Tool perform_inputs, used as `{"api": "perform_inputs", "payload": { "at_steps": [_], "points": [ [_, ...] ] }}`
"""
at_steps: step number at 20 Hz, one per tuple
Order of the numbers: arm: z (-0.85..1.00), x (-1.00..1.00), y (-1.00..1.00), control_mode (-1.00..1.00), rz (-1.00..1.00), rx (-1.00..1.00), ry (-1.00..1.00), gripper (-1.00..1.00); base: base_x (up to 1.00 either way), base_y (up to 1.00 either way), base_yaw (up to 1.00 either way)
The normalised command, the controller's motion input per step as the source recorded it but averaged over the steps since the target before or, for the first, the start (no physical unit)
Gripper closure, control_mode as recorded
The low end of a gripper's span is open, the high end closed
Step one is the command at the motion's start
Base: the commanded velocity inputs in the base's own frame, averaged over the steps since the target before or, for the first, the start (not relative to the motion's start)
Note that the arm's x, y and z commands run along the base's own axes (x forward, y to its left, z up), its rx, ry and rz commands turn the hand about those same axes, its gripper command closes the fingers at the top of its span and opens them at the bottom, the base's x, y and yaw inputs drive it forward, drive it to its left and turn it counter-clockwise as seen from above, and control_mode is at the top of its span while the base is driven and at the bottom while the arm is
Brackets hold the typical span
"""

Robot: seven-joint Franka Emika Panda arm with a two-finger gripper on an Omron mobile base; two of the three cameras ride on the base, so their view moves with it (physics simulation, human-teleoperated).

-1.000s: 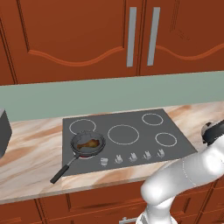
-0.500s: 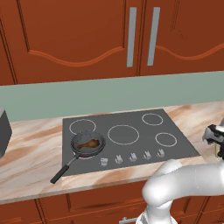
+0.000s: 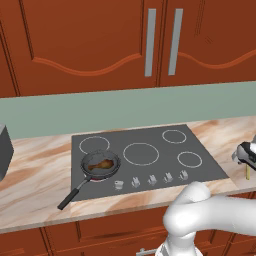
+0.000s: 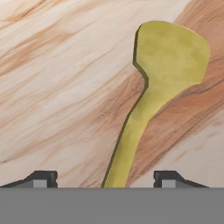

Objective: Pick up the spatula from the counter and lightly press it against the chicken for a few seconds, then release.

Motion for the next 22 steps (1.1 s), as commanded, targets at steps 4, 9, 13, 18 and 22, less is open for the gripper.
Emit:
{"api": "perform_inputs", "payload": {
  "at_steps": [4, 9, 13, 18, 22],
  "points": [
    [-0.21, 0.00, 0.00, -1.00, 0.00, 0.00, 0.00, 1.00, 0.00, 0.00, 0.00],
    [-0.21, 0.00, 0.00, -1.00, 0.00, 0.00, 0.00, 1.00, 0.00, 0.00, 0.00],
    [-0.16, 0.00, 0.00, -1.00, 0.00, 0.00, 0.00, 1.00, 0.00, 0.00, 0.00],
    [-0.04, -0.01, 0.00, -1.00, 0.00, 0.00, 0.00, 1.00, 0.00, 0.00, 0.00],
    [0.04, -0.22, 0.00, -1.00, 0.00, 0.00, -0.05, 1.00, 0.00, 0.00, 0.00]
  ]
}}
